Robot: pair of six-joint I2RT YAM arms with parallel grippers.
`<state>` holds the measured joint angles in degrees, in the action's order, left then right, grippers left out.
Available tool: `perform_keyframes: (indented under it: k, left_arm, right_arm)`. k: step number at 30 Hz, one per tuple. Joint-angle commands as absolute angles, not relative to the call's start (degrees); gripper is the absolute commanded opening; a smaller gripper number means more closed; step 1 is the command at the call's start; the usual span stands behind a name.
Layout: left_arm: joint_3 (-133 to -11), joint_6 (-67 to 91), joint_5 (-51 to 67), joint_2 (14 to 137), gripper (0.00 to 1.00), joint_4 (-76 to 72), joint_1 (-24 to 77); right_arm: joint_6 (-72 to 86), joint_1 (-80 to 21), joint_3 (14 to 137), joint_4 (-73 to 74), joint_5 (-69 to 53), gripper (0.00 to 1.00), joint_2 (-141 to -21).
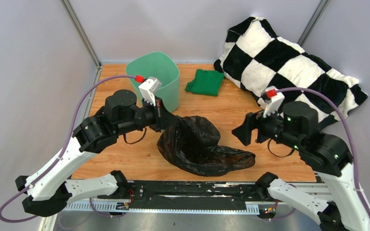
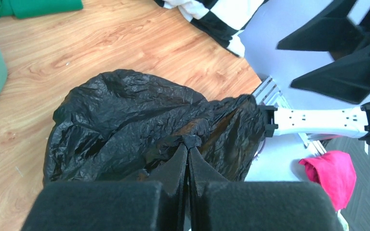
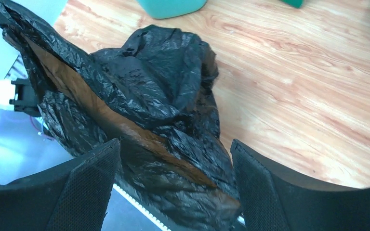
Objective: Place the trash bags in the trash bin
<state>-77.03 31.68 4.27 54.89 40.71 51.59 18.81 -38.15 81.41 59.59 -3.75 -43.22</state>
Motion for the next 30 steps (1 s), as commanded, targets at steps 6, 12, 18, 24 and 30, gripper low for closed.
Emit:
perform_keyframes:
  k: [6,12,18,24,30]
  left_arm:
    - [-82.03,32.25,7.08,59.28,0.00,36.73,52.02]
    - [-83.19,32.76,8.13,59.77,0.00,36.54,51.99]
    - [-82.82,33.43,7.72,57.53,0.00,36.65,52.02]
    - [-82.04,33.91,6.46,56.38,0.23,37.76,51.99]
    - [-75.07,37.92,3.35,50.83,0.67,37.63,52.08]
  right_arm:
    - [13.23,-60.34,81.66,50.23,7.49,0.87,-53.29]
    - [8.75,-69.32,85.13,48.95,21.84,0.88,-63.00]
    - [7.42,-69.30,83.57,43.59,23.96,0.66,-65.33]
    - [9.94,-69.34,89.18,47.07,26.23,0.01,-68.91]
    - [15.39,-69.33,98.91,53.84,25.74,0.00,-72.21]
